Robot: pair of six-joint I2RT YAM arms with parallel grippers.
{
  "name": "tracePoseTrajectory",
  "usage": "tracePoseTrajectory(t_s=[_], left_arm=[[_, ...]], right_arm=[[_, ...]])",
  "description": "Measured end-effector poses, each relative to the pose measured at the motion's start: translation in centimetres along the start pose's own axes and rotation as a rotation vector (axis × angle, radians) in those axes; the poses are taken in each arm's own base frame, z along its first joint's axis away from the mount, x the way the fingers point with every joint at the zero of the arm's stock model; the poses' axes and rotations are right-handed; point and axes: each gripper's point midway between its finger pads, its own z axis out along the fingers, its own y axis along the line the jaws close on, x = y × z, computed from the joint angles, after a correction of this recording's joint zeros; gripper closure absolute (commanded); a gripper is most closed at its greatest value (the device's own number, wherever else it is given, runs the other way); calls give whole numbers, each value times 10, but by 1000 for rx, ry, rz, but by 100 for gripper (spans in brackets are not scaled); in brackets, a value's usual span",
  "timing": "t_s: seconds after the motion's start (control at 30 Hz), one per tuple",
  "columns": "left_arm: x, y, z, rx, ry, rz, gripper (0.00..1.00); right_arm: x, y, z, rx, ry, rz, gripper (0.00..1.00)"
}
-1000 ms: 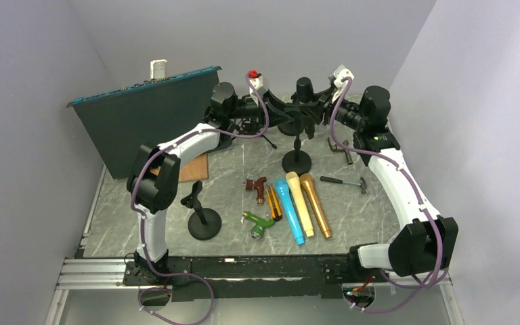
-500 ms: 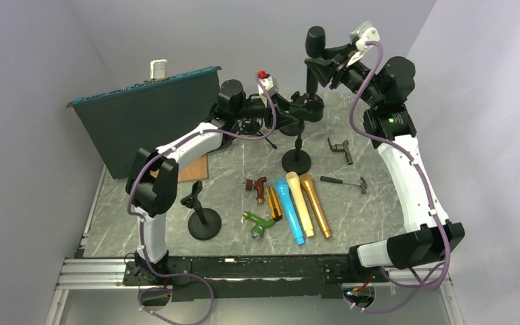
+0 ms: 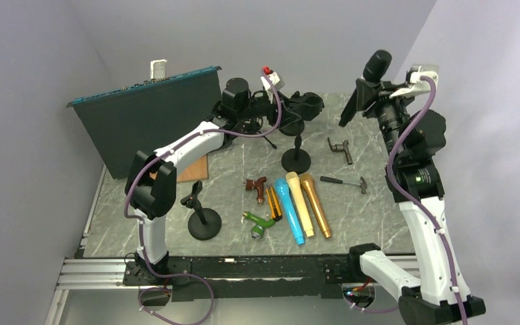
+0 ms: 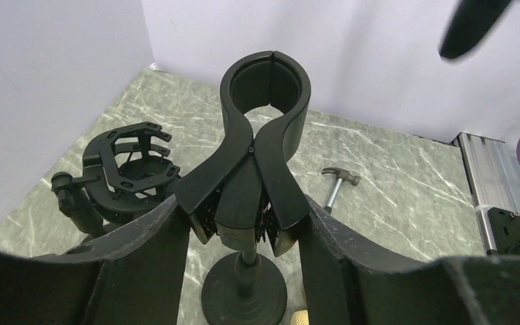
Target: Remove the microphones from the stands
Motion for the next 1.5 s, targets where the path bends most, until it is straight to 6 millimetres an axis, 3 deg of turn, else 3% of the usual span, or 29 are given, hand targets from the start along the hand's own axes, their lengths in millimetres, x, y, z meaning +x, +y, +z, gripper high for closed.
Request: tracePoseTrajectory(t_s=[0.27,0.43,0.6,0.83,1.0,1.17,1.37,1.5], left_arm=[[-4,3,-10,-80,36,-87,39],[-5,1,-16,-105,53,-160,38],[-6,-1,-19,-122,59,-216,38],[-9,-2,-19,-130,62,-261,38],[-17,-5,-19,-135,81,-269,37],[-25,-10,-12,-142,87,-185,49],[-12,-14,-7,-137,95,-98,76],[-11,-13,-7,-128,37,-30,78]], right_arm=[[57,6,-26,1,219,121,100],[77,18,-46,-23,313,173,100],[92,16,-59,-4,379,195,100],[150,9,-77,46,552,206,100],[176,6,-87,62,624,204,100],[188,0,-87,95,653,191,100],[220,-16,-82,175,748,143,100],[244,-17,-84,181,833,128,100]])
